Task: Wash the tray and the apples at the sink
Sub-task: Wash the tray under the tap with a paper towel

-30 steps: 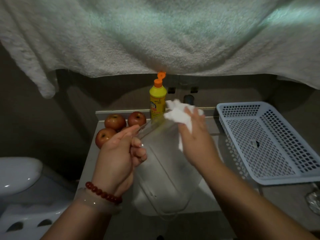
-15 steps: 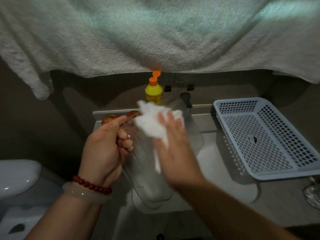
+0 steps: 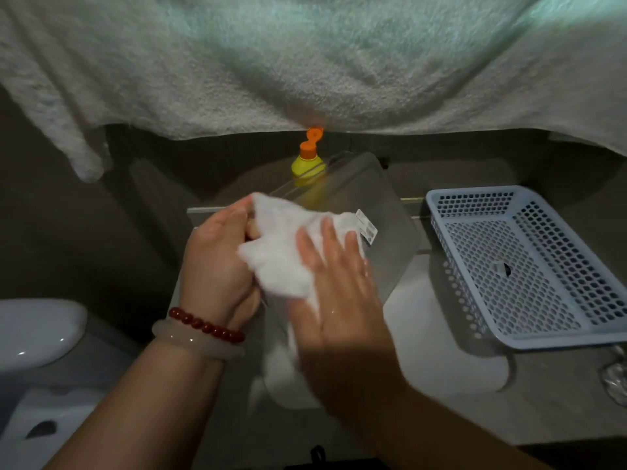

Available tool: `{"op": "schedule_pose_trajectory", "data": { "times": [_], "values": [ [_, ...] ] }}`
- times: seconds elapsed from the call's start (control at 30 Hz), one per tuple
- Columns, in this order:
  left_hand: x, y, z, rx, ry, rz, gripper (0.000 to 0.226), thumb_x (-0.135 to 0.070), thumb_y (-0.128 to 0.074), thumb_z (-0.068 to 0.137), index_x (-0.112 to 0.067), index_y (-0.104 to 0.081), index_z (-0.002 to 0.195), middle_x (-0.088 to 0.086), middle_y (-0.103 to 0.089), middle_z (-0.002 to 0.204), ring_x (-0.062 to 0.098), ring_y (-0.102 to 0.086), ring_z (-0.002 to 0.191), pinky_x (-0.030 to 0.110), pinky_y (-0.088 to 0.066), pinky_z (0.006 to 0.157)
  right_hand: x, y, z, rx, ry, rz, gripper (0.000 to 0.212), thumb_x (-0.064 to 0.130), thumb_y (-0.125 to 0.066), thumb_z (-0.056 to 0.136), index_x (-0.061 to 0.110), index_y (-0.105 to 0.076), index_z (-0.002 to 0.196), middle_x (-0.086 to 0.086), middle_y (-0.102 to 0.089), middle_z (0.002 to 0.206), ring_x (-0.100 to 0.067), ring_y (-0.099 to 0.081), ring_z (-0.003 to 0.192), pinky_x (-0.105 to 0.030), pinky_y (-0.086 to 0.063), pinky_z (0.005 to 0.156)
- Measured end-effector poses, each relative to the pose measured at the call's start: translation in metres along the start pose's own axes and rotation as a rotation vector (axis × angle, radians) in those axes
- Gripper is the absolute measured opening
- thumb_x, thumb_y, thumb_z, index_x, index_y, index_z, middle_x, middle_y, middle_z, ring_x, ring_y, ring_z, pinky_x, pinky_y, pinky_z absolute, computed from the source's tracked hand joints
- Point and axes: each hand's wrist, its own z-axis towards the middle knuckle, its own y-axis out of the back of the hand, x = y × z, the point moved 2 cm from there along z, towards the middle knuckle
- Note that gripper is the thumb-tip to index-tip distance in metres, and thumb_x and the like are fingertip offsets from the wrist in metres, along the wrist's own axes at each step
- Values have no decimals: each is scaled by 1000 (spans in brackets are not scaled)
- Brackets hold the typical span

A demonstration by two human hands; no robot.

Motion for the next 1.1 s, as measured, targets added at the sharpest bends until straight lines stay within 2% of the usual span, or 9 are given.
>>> {"op": "schedule_pose_trajectory", "data": {
  "times": [0.1,0.2,0.3,0.5,0.63,0.7,0.83,0.97,1.1],
  "values": [
    [-4,5,-2,138,69,-228,31,-4,-50,97,3,-56,126,-6,-68,100,-3,-61,91,9,-48,82,-6,3,0,32,37,-36,49,41,-25,102,36,-20,150,9,-10,159,-15,-2,149,-39,-8,121],
    [-2,1,1,-55,15,-183,33,-8,-40,100,5,-52,128,1,-49,60,6,-47,46,21,-45,44,-44,14,23,32,-238,150,46,45,-28,99,61,-9,137,36,7,150,5,12,144,-29,1,120],
    [2,-1,2,-122,5,-83,28,-10,-39,101,-4,-57,123,-4,-41,52,6,-40,41,23,-38,45,-63,21,33,-44,-546,255,44,43,-32,101,61,-9,134,30,4,156,3,14,144,-38,-5,122],
    [-10,-6,0,-129,-111,-10,23,-12,-43,101,-7,-62,113,-1,-57,74,0,-58,54,14,-49,52,-5,-7,-12,-98,113,-95,50,41,-23,101,34,-23,151,3,-16,160,-23,-8,150,-43,-13,120],
    [-11,-7,6,-149,-40,-187,23,-9,-44,100,-10,-62,115,-2,-45,56,6,-43,45,21,-42,48,-51,12,24,-143,-543,508,46,55,-34,97,69,-15,136,20,-21,158,-14,-29,143,-45,-34,112],
    [-11,-9,9,-183,-30,-240,22,-6,-45,99,-7,-61,115,-3,-42,54,5,-40,43,19,-40,44,-61,19,34,-243,-846,780,45,56,-35,98,54,-29,142,16,-45,141,-11,-51,122,-36,-41,101],
    [-15,-20,13,-181,-83,-317,25,-8,-46,98,-8,-61,118,-3,-42,56,5,-40,43,21,-44,51,-14,8,12,-312,-658,692,55,51,-40,96,46,-21,148,21,-35,149,5,-41,129,-6,-29,101],
    [-17,-23,12,-152,-123,-261,26,-7,-43,99,-11,-61,118,-5,-42,52,5,-39,43,19,-42,44,-21,6,16,-310,-743,769,50,50,-45,97,50,-29,144,17,-48,142,-3,-51,123,-37,-39,109],
    [-11,-24,8,-156,-75,-256,24,-8,-42,100,-12,-61,113,-6,-42,50,3,-40,42,17,-40,43,-65,35,60,-386,-924,883,40,46,-38,101,39,-42,140,17,-52,122,-6,-51,108,-31,-34,94]
  ]
}}
